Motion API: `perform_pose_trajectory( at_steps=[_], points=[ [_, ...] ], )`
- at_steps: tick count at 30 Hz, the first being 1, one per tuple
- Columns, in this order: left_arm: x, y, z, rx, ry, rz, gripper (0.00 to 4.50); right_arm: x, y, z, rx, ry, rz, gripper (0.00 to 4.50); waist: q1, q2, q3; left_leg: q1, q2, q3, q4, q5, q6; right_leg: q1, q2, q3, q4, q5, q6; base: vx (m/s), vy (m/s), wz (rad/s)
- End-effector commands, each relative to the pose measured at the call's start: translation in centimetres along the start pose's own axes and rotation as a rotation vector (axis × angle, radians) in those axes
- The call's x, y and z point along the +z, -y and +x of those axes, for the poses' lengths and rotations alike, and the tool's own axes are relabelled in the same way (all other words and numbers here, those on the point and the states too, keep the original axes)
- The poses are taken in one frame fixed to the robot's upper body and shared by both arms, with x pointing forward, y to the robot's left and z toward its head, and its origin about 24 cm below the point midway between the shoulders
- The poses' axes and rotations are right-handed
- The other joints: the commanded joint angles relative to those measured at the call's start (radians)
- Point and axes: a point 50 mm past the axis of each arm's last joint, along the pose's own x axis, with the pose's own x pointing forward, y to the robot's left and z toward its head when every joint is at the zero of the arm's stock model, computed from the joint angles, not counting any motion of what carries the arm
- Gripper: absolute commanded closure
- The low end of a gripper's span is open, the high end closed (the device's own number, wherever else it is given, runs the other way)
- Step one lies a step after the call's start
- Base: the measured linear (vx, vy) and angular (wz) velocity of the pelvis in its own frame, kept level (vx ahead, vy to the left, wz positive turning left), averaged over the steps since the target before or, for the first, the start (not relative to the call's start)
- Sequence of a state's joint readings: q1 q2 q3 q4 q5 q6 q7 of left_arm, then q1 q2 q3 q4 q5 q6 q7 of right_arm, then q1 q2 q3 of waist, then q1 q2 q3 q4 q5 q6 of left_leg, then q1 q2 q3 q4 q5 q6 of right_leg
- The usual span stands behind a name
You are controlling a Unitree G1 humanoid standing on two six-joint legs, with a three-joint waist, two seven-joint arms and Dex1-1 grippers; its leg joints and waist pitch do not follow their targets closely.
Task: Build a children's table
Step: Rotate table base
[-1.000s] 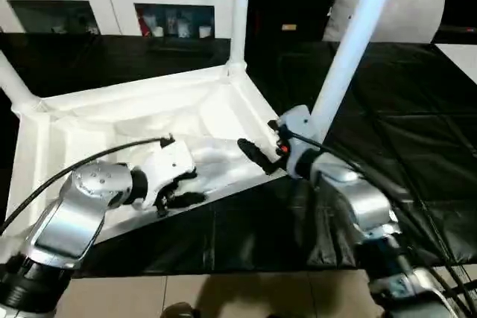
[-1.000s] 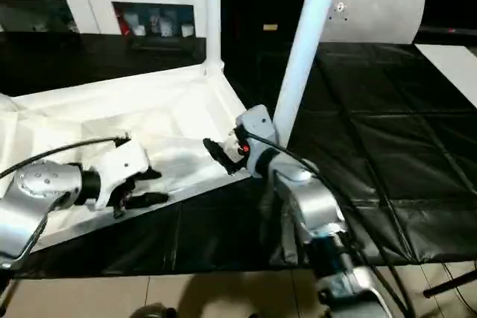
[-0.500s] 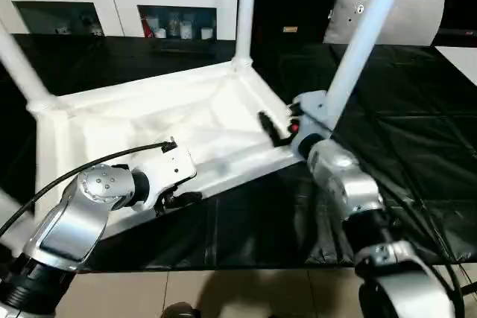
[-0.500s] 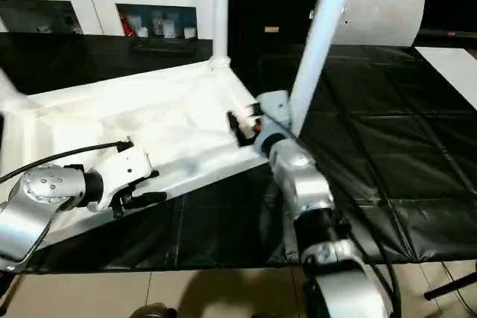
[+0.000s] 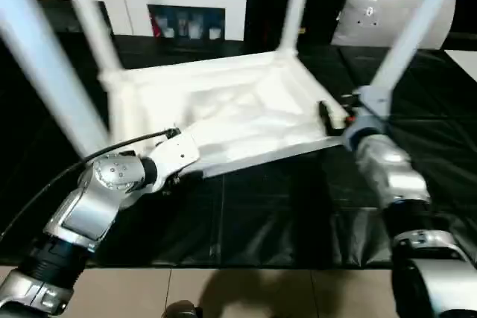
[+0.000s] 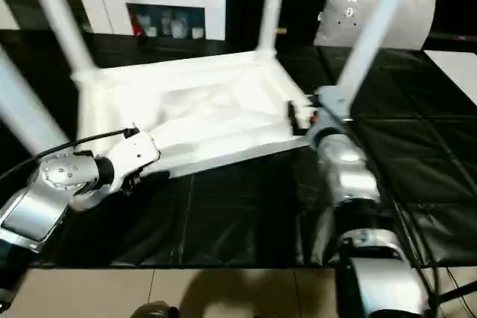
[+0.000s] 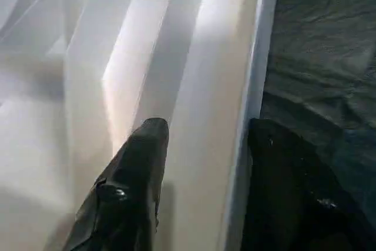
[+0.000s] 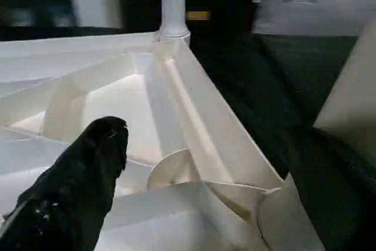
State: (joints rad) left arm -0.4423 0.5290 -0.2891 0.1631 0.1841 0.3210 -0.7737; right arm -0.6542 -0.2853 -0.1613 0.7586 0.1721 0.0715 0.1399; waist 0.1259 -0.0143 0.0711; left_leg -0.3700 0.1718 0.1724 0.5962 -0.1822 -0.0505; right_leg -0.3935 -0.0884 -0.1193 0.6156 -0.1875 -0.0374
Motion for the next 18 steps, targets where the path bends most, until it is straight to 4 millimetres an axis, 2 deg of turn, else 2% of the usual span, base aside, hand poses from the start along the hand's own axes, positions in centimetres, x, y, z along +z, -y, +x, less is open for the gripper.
perform_pose_trajectory(
  at_steps=[1,2,3,4,5,7,8,9,11,13,15,16,17,18],
  points=[
    [0.6,-1.4,0.2,0.082,0.004,0.035,2.1,0.2,3.0,-0.8,-0.125,0.021,0.01,0.0,-0.009,0.01,-0.083,0.019,0.053,-0.013,-0.065,-0.138,0.003,0.05,-0.072,0.073,-0.067,-0.135,-0.164,0.0,0.0,0.0],
    [1.0,-1.7,0.8,0.105,0.019,0.041,2.1,-0.1,3.8,-1.2,-0.152,0.016,0.006,0.0,-0.007,0.006,-0.087,0.009,0.055,-0.016,-0.064,-0.108,0.008,0.057,-0.073,0.073,-0.059,-0.085,-0.167,0.0,0.0,0.0],
    [1.0,-1.7,0.8,0.105,0.019,0.041,2.1,-0.1,3.8,-1.2,-0.152,0.016,0.006,0.0,-0.004,0.005,-0.087,0.014,0.054,-0.014,-0.062,-0.108,0.011,0.053,-0.073,0.073,-0.06,-0.079,-0.166,0.0,0.0,0.0],
    [1.1,-1.8,1.1,0.114,0.025,0.042,2.1,-0.2,4.0,-1.4,-0.161,0.013,0.004,0.0,-0.006,0.002,-0.088,0.011,0.055,-0.016,-0.063,-0.104,0.012,0.057,-0.074,0.072,-0.056,-0.07,-0.169,0.0,0.0,0.0],
    [1.3,-1.9,1.5,0.134,0.034,0.043,2.1,-0.4,4.4,-1.7,-0.181,0.012,0.008,0.0,-0.004,0.005,-0.088,0.01,0.054,-0.015,-0.061,-0.098,0.017,0.057,-0.074,0.071,-0.057,-0.069,-0.169,0.0,0.0,0.0],
    [1.5,-2.1,1.9,0.153,0.042,0.044,2.1,-0.6,4.8,-2.0,-0.195,0.009,0.009,0.0,-0.003,0.001,-0.088,0.007,0.054,-0.016,-0.061,-0.102,0.021,0.059,-0.075,0.071,-0.058,-0.081,-0.167,0.0,0.0,0.0],
    [1.9,-2.4,2.5,0.2,0.063,0.044,2.1,-1.0,5.2,-2.6,-0.218,0.008,0.007,0.0,0.0,0.012,-0.086,0.011,0.052,-0.014,-0.06,-0.113,0.023,0.054,-0.073,0.07,-0.066,-0.104,-0.156,0.0,0.0,0.0],
    [1.9,-2.4,2.6,0.201,0.063,0.043,2.1,-1.0,5.2,-2.6,-0.219,0.008,0.007,0.0,-0.001,0.008,-0.084,0.011,0.052,-0.013,-0.06,-0.121,0.025,0.053,-0.072,0.071,-0.071,-0.113,-0.148,0.0,0.0,0.0],
    [2.1,-2.6,2.9,0.244,0.081,0.039,2.1,-1.1,5.3,-2.9,-0.223,0.009,0.009,0.0,0.002,0.005,-0.086,0.011,0.056,-0.018,-0.063,-0.136,0.016,0.056,-0.075,0.069,-0.069,-0.128,-0.141,0.0,0.0,0.0],
    [2.5,-2.6,3.0,0.274,0.128,0.008,2.1,-1.2,5.0,-3.1,-0.206,0.015,0.016,0.0,0.0,0.005,-0.084,0.01,0.054,-0.017,-0.063,-0.151,0.018,0.056,-0.075,0.068,-0.074,-0.149,-0.136,0.0,0.0,0.0],
    [3.1,-2.2,2.9,0.286,0.225,-0.094,2.1,-0.9,3.9,-3.1,-0.112,0.041,0.005,0.0,0.0,0.004,-0.085,0.01,0.056,-0.018,-0.063,-0.153,0.02,0.055,-0.077,0.066,-0.074,-0.162,-0.139,0.0,0.0,0.0],
    [3.4,-1.7,2.7,0.282,0.296,-0.191,2.1,-0.8,3.0,-3.1,-0.046,0.049,-0.006,0.0,0.001,0.008,-0.082,0.006,0.057,-0.016,-0.061,-0.165,0.025,0.057,-0.082,0.067,-0.076,-0.158,-0.155,0.0,0.0,0.0],
    [3.5,-1.2,2.3,0.276,0.353,-0.27,1.91,-0.7,2.2,-3.2,0.012,0.056,-0.006,0.0,-0.001,0.004,-0.083,0.003,0.062,-0.019,-0.063,-0.159,0.033,0.06,-0.084,0.066,-0.071,-0.139,-0.17,0.0,0.0,0.0],
    [3.4,-1.0,2.2,0.277,0.367,-0.29,1.8,-0.7,1.9,-3.2,0.037,0.057,-0.006,0.0,-0.004,0.004,-0.083,0.002,0.061,-0.019,-0.062,-0.151,0.044,0.057,-0.08,0.065,-0.07,-0.127,-0.178,0.0,0.0,0.0]
  ],
)
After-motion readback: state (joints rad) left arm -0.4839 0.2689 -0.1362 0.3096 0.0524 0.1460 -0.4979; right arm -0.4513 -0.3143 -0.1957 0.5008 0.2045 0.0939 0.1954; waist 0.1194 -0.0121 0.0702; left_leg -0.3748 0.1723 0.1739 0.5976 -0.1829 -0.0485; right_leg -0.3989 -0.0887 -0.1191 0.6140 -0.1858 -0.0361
